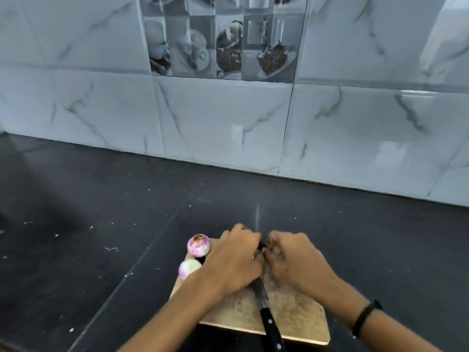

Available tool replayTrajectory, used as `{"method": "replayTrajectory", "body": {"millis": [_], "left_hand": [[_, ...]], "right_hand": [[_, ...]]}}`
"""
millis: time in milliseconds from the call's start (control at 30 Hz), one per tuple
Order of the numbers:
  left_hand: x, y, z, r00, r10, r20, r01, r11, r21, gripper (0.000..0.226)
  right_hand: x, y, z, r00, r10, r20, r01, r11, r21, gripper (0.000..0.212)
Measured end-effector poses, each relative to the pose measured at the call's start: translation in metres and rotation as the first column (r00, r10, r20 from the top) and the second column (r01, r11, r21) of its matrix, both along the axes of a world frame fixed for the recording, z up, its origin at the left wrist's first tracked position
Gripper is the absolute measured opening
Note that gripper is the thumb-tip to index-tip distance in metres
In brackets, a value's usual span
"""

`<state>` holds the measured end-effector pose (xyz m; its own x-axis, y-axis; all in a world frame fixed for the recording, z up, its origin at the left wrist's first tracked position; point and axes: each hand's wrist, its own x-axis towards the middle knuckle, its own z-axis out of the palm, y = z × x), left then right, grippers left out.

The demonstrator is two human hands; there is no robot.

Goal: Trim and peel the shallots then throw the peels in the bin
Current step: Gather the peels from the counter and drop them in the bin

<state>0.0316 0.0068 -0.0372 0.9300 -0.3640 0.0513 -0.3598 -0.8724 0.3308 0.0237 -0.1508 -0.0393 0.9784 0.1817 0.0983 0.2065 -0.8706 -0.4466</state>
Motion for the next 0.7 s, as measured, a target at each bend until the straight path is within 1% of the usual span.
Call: {"method": "replayTrajectory", "body": {"millis": [67, 100, 200, 233, 333, 433, 500, 533, 567, 633, 700], "left_hand": [[-0.008, 0.0, 0.002, 0.997, 0.027, -0.078, -0.03, 0.999, -0.042, 0.017], [-0.012, -0.002, 0.004, 0.995, 0.046, -0.092, -0.05, 0.998, -0.043, 0.016], [-0.025, -0.007, 0.011, 0.991, 0.099, -0.086, -0.101, 0.995, -0.017, 0.015], [-0.029, -0.009, 0.014, 0.989, 0.112, -0.099, -0.115, 0.993, -0.022, 0.017], [-0.034, -0.009, 0.019, 0.984, 0.125, -0.127, -0.135, 0.988, -0.074, 0.022], [-0.036, -0.005, 0.022, 0.981, 0.148, -0.123, -0.163, 0.978, -0.129, 0.022], [-0.038, -0.002, 0.023, 0.978, 0.186, -0.095, -0.202, 0.959, -0.199, 0.023], [-0.039, 0.002, 0.023, 0.974, 0.213, -0.083, -0.226, 0.946, -0.234, 0.024], [-0.04, 0.006, 0.022, 0.966, 0.247, -0.077, -0.259, 0.93, -0.262, 0.024], [-0.042, 0.017, 0.021, 0.944, 0.327, -0.053, -0.327, 0.894, -0.308, 0.023], [-0.043, 0.031, 0.018, 0.916, 0.401, -0.011, -0.379, 0.855, -0.353, 0.021]], "right_hand": [[-0.006, 0.002, -0.001, 0.997, 0.021, -0.07, -0.018, 0.999, 0.05, 0.019], [-0.007, 0.001, -0.001, 0.995, 0.038, -0.091, -0.032, 0.997, 0.07, 0.018], [-0.016, -0.002, 0.003, 0.991, 0.056, -0.123, -0.044, 0.994, 0.097, 0.025], [-0.02, -0.004, 0.005, 0.989, 0.064, -0.133, -0.046, 0.99, 0.135, 0.026], [-0.028, -0.004, 0.01, 0.979, 0.077, -0.191, -0.027, 0.966, 0.256, 0.016], [-0.026, -0.001, 0.004, 0.967, 0.089, -0.238, -0.027, 0.967, 0.255, 0.018], [-0.03, 0.003, -0.001, 0.96, 0.059, -0.274, 0.012, 0.968, 0.252, 0.018], [-0.034, 0.004, -0.002, 0.958, 0.03, -0.284, 0.034, 0.975, 0.218, 0.017], [-0.038, 0.005, -0.005, 0.962, 0.014, -0.274, 0.036, 0.984, 0.177, 0.02], [-0.048, 0.007, -0.011, 0.964, -0.009, -0.267, 0.043, 0.992, 0.122, 0.037], [-0.058, 0.009, -0.01, 0.964, -0.019, -0.267, 0.059, 0.988, 0.145, 0.049]]}}
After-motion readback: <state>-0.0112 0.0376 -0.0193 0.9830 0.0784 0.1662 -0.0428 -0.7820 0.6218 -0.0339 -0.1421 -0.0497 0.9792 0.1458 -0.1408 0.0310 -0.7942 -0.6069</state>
